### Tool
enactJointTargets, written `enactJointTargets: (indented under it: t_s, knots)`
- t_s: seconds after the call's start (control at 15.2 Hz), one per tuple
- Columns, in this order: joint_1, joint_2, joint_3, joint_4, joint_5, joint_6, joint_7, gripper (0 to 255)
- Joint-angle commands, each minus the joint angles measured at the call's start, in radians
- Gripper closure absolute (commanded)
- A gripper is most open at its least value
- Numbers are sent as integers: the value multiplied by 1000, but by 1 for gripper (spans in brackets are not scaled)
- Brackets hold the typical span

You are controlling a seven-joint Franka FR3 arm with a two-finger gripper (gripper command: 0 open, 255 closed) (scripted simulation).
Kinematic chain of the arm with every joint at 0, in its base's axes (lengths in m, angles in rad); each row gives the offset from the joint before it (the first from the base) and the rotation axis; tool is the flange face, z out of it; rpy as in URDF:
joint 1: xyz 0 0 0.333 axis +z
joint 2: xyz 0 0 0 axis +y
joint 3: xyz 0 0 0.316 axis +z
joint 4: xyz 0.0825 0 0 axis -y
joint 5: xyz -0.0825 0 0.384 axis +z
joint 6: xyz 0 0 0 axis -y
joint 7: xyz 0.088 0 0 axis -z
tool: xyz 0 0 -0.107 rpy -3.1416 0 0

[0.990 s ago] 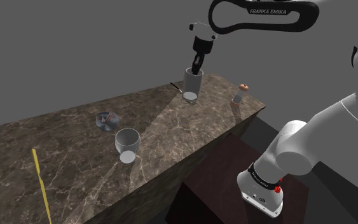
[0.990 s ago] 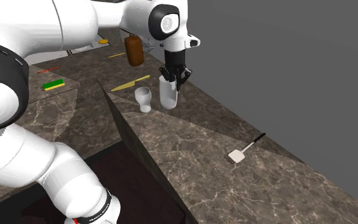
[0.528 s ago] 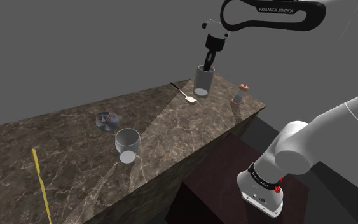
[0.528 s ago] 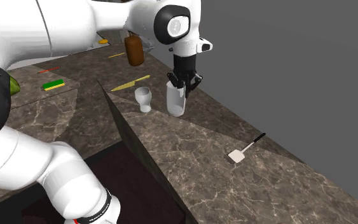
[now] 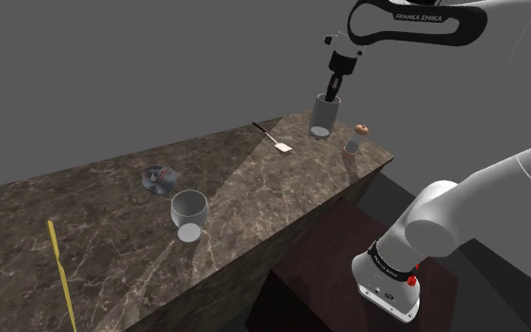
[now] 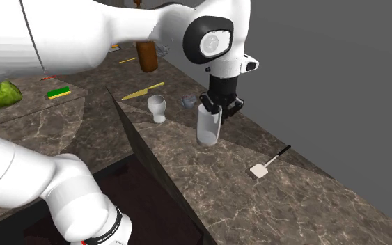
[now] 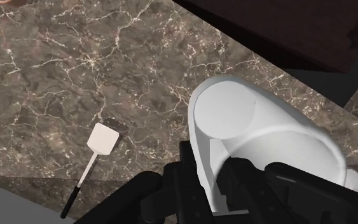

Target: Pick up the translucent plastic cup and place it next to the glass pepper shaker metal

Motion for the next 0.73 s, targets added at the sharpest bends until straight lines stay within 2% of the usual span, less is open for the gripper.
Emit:
enactJointTargets:
  t_s: [0.0, 0.66]
  knots:
    - [-19, 4, -34, 5, -11, 2, -50, 255]
    - [-103, 85, -210, 97, -37, 13, -305, 255]
